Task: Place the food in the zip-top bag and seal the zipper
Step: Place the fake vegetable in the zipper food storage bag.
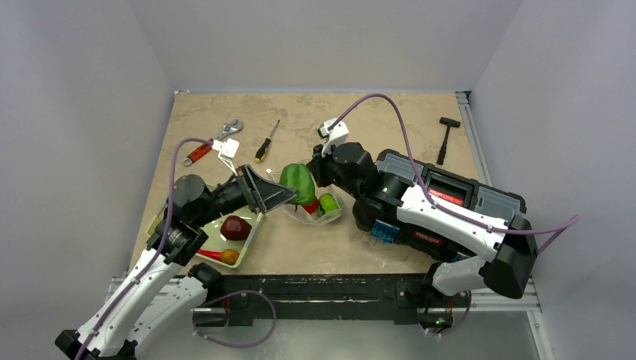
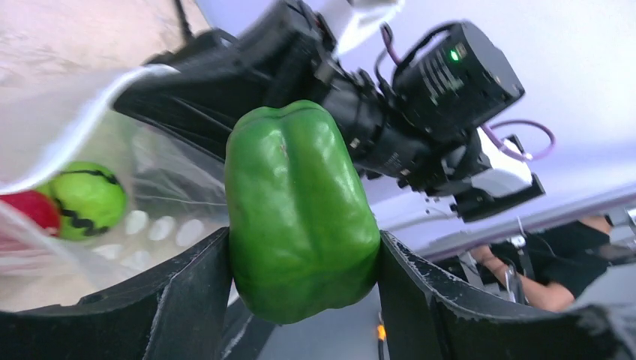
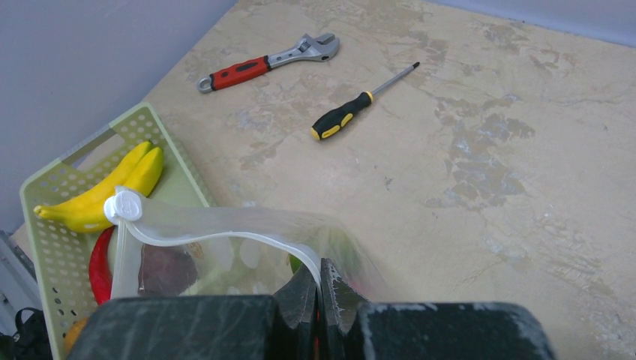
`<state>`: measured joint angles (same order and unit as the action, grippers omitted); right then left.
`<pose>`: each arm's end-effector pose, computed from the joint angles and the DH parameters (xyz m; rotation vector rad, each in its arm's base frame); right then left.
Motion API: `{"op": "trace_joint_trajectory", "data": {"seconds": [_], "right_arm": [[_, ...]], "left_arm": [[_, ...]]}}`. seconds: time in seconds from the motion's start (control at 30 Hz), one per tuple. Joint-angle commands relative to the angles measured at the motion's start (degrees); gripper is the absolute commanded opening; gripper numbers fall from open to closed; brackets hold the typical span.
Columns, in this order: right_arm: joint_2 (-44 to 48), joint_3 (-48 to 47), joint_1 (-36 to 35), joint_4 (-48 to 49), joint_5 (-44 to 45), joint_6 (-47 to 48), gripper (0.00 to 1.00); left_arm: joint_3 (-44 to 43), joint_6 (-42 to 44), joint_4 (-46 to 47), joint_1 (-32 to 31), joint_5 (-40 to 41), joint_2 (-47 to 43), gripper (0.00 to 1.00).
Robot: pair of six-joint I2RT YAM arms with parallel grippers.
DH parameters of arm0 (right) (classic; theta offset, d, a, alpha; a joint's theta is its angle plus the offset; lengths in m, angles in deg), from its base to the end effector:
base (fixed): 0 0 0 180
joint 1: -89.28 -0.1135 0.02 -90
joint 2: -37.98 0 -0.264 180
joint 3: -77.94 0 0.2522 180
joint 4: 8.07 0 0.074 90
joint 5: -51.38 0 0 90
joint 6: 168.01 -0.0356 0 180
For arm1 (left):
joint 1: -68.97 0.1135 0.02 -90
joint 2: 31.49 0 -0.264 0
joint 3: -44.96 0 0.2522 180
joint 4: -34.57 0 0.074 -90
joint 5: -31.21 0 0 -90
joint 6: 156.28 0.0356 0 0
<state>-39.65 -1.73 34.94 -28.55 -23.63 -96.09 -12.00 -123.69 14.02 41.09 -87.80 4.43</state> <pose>0.1930 0.2533 0.3461 -0.4244 1.8813 0.6136 0.1216 -0.0839 0.3598 -0.0044 1.7936 -1.5161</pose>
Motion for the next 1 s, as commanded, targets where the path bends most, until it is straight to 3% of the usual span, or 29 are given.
{"op": "trace_joint_trajectory", "data": {"seconds": [0.0,0.23,0.5,0.87,0.97], "right_arm": [[0.10,-1.85,0.12,3.73,-0.80,-1.34,0.00],[-0.07,-1.85,0.12,3.71,-0.77,-1.79,0.00],[-0.84,-2.70,0.12,3.55,-1.11,-1.78,0.00],[-0.29,-2.55,0.12,3.50,-1.18,-1.78,0.00],[-0.17,-2.64,0.12,3.40,-1.02,-1.65,0.00]], "left_arm": [[1.26,-3.16,7.00,-6.45,7.28,-0.28,0.40],[5.49,-18.24,-5.59,-10.69,25.56,-2.50,0.41],[-3.05,-21.28,-9.63,-13.44,21.74,10.63,0.54],[-6.16,-19.83,-12.21,-17.82,25.07,13.71,0.94],[-6.86,-16.70,-12.95,-17.76,25.15,12.91,0.95]]}}
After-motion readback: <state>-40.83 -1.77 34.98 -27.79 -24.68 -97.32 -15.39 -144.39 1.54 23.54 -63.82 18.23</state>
